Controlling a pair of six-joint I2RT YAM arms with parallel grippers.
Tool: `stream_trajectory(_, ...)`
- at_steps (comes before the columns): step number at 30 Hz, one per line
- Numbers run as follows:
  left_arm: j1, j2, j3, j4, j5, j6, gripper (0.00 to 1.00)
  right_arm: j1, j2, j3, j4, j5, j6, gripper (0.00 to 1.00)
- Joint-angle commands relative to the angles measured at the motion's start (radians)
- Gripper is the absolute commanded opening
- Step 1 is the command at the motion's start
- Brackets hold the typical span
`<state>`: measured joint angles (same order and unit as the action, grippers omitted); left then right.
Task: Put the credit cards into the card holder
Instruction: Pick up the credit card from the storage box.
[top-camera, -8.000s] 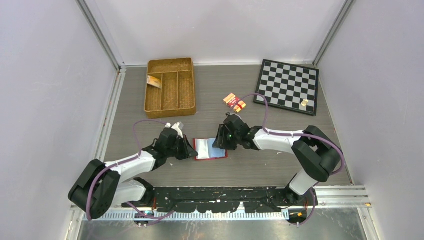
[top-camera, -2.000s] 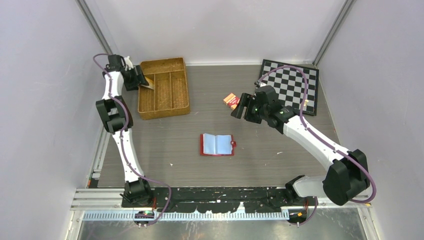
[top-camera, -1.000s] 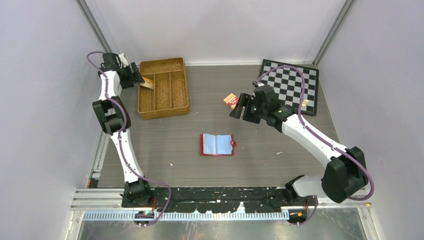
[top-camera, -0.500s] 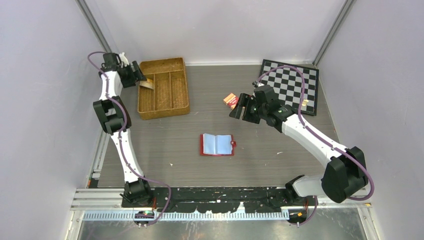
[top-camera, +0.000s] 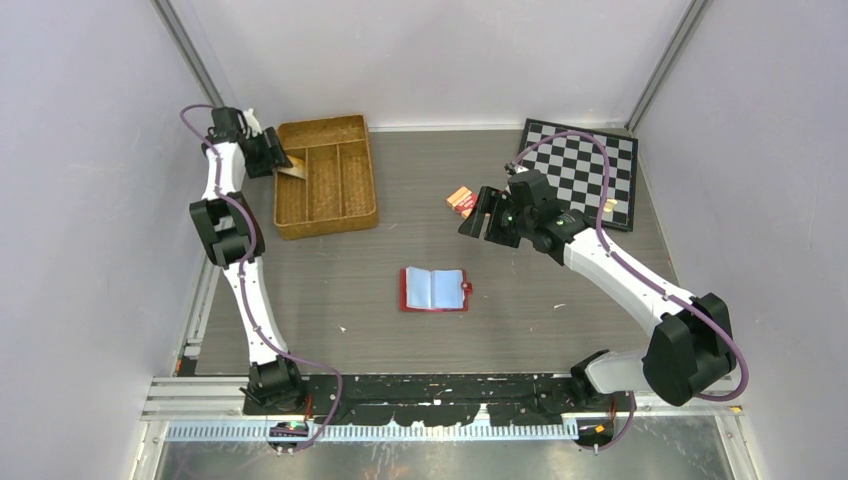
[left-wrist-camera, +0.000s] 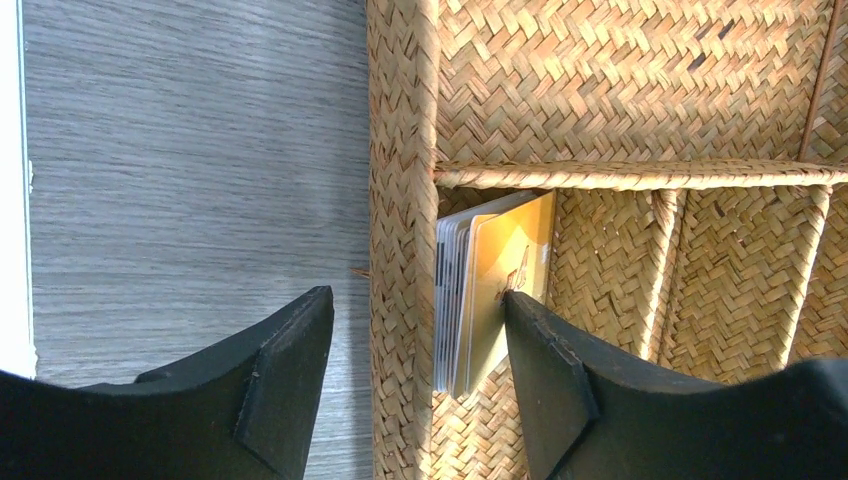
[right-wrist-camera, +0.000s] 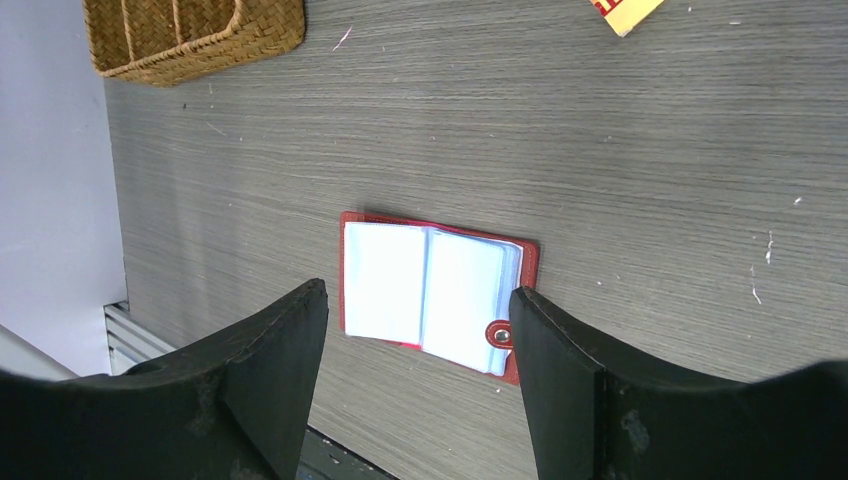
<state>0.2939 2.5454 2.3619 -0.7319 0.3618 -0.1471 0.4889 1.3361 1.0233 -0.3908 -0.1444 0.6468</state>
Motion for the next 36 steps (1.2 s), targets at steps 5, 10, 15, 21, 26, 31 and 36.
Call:
stream_trajectory(5,0.016,-0.063,0.033,-0.010,-0.043,0.012,0.63,-0.003,0.003,0.040,0.016,-0.012,0.008,0.72)
stream_trajectory(10,0.018,-0.086,0.033,-0.015,-0.056,0.021,0.63,-0.003,0.003,0.042,0.017,-0.017,0.008,0.72)
stream_trajectory(15,0.024,-0.093,0.027,-0.019,-0.061,0.023,0.63,-0.003,-0.002,0.041,0.014,-0.017,0.008,0.72)
stream_trajectory(21,0.026,-0.110,0.024,-0.014,-0.061,0.023,0.62,-0.003,-0.002,0.044,0.012,-0.018,0.007,0.72)
stream_trajectory(26,0.032,-0.108,0.020,-0.014,-0.057,0.026,0.58,-0.003,0.001,0.046,0.012,-0.021,0.007,0.72)
stream_trajectory(31,0.032,-0.107,0.014,-0.009,-0.038,0.029,0.49,-0.003,0.002,0.045,0.012,-0.021,0.007,0.72)
stream_trajectory(36,0.034,-0.113,0.013,-0.009,-0.041,0.030,0.38,-0.003,0.002,0.046,0.012,-0.021,0.007,0.72)
